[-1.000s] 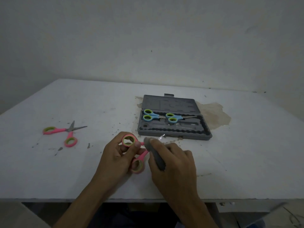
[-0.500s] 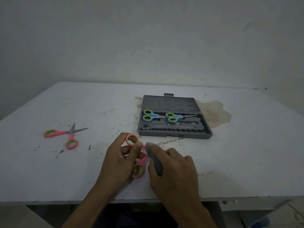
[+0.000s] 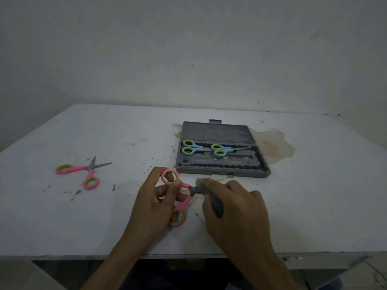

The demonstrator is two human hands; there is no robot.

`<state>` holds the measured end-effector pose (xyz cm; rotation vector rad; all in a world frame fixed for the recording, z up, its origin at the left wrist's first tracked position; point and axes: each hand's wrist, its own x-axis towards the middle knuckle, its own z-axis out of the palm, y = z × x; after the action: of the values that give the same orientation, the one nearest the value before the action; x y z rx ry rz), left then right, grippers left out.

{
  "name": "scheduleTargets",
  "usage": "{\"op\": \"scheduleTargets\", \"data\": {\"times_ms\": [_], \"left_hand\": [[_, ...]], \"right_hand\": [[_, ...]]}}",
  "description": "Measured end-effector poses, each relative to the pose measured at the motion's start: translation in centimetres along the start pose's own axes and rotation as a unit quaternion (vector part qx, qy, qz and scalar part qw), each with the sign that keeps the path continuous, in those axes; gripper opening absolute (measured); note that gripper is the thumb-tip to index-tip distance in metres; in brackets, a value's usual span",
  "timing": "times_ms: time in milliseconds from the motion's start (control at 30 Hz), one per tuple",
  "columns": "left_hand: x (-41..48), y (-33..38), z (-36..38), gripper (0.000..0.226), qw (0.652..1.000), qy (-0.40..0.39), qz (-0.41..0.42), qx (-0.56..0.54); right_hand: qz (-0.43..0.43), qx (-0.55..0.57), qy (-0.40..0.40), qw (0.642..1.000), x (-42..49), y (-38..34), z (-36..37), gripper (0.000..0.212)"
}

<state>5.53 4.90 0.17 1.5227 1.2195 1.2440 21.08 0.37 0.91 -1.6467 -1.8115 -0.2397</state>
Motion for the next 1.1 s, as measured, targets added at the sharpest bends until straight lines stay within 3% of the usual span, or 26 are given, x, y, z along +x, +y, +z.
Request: {"op": "scheduleTargets", "data": {"times_ms": [67,300,400,533,633,733,867,967,1100], "left_hand": [[-0.02,-0.06,-0.01,0.023,1.0,0.003,0.005,0.005],[-0.08,0.1,-0.01,0.017,1.0,0.01,0.006,0.007],[-0.07,-0.09,-0.01,0.022,1.0,0.005,0.003,0.006],[-0.2,0.1,-0.09,0.019,1.0,0.009,0.011,0.002],[-0.15,0.02,-0.11,0.013,1.0,0.007,0.019,-0.006],[-0.18,0.19,-0.1,0.017,1.0,0.007,0.022,-0.003],[-0.17,0.09,-0.13,0.013,1.0,0.007,0.02,-0.003],[-0.17,0.15,-0.23,0.018,1.0,0.01,0.004,-0.024],[-0.2,0.47,-0.32,0.01,0.999,0.017,-0.01,-0.049]], "right_hand": [[-0.039,-0.008,-0.022,0.999,-0.46,-0.66,0.11,0.034],[-0.045,-0.005,-0.011,0.999,-0.63,-0.92,0.63,0.033],[-0.01,0.007,0.016,1.0,-0.05,-0.43,0.51,0.03],[-0.033,-0.013,-0.021,0.999,-0.21,-0.62,0.65,0.031],[0.002,-0.003,-0.001,1.0,0.01,-0.12,0.57,0.03],[-0.032,0.011,-0.023,0.999,-0.2,-0.55,0.63,0.033],[-0.001,0.023,0.008,1.0,0.1,-0.7,0.73,0.037],[-0.026,0.025,0.003,0.999,-0.01,-0.82,0.89,0.036],[0.023,0.021,0.016,0.999,-0.07,-0.37,0.8,0.036]]}}
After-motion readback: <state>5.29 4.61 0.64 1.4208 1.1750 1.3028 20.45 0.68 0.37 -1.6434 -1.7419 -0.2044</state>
